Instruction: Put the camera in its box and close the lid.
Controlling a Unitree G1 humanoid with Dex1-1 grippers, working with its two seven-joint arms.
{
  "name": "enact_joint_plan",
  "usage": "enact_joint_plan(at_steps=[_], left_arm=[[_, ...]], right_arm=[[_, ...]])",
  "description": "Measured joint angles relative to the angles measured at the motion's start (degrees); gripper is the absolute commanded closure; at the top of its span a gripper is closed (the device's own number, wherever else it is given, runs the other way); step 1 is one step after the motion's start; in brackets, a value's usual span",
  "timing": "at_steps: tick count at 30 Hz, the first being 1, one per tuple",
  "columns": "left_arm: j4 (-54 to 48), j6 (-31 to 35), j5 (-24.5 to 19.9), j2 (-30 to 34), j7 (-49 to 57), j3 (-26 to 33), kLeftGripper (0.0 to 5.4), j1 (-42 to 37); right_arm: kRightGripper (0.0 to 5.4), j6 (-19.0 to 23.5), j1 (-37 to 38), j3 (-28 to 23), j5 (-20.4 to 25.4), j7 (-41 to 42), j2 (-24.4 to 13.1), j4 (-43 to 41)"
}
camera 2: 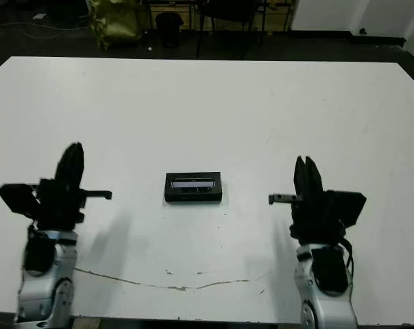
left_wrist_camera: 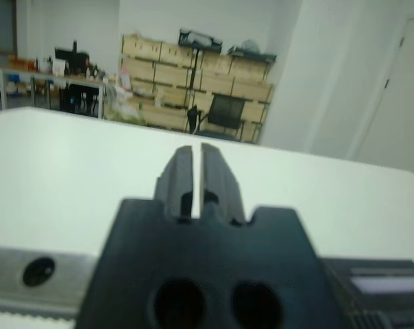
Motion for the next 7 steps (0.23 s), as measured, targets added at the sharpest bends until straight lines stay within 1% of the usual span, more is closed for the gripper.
enact_joint_plan(at_steps=[3, 7], left_arm=[[2.1, -0.1, 0.1, 0.0, 0.5, -0.4, 5.39, 0.2], [2.7, 1.7, -0.5, 0.1, 1.0, -0.9, 5.39, 0.1]], right_arm=[[5.4, -0.6, -0.2, 0.3, -0.6, -0.1, 0.1, 1.2], [5.4, -1.6, -0.1, 1.2, -1.9, -0.1, 0.2, 2.0]])
